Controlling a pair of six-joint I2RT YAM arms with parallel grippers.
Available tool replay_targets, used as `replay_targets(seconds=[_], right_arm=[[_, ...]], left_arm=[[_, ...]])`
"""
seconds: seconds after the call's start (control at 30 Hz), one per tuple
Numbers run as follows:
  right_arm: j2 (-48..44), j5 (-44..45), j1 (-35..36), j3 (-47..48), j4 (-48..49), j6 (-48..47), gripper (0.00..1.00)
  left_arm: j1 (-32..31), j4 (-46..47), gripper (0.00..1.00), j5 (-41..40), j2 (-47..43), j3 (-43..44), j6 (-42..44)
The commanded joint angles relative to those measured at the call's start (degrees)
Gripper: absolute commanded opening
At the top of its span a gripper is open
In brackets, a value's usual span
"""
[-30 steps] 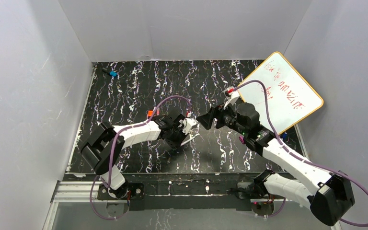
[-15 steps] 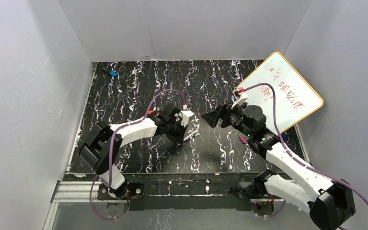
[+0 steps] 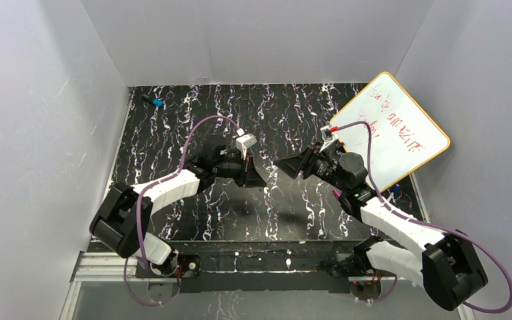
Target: Insert the pens into the pen caps
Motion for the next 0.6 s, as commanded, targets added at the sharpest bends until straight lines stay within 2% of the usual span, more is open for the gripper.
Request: replay_targets(seconds=[0.0,0.07,0.13,0.17,0.3,0.4,0.57], right_arm=[[1.08,-0.27,-0.2,-1.56,12.46,4.04,0.8],[-1.03,4.32,-0.21,-2.75,11.54,4.81,0.77],[-10.18,15.53,-0.2,-6.11,4.55,4.59,0.75],[-11.72,16.43,-0.21,-6.4,2.29,3.92,0.75],[-7.77,12.49,-0.25,-7.07,6.11,6.16,0.75],[0.34,8.83,-0.28,-6.97,16.65,8.86,0.74],[4.03,6.92,-0.19,-5.32,21.54,9.4,0.74]], left_arm=[[0.27,13.46,0.0,5.56,-3.33,-1.66,-9.48],[0.44,13.23,0.0,4.75,-4.46,-1.38,-9.5],[1.03,10.47,0.0,2.96,-5.82,-0.76,-7.41],[1.11,10.8,0.0,3.01,-5.76,-0.79,-7.68],[1.24,16.06,0.0,4.4,-5.24,-0.94,-11.0],[1.22,19.41,0.0,6.64,-4.09,0.11,-14.01],[1.15,20.11,0.0,7.38,-3.86,0.09,-14.58]])
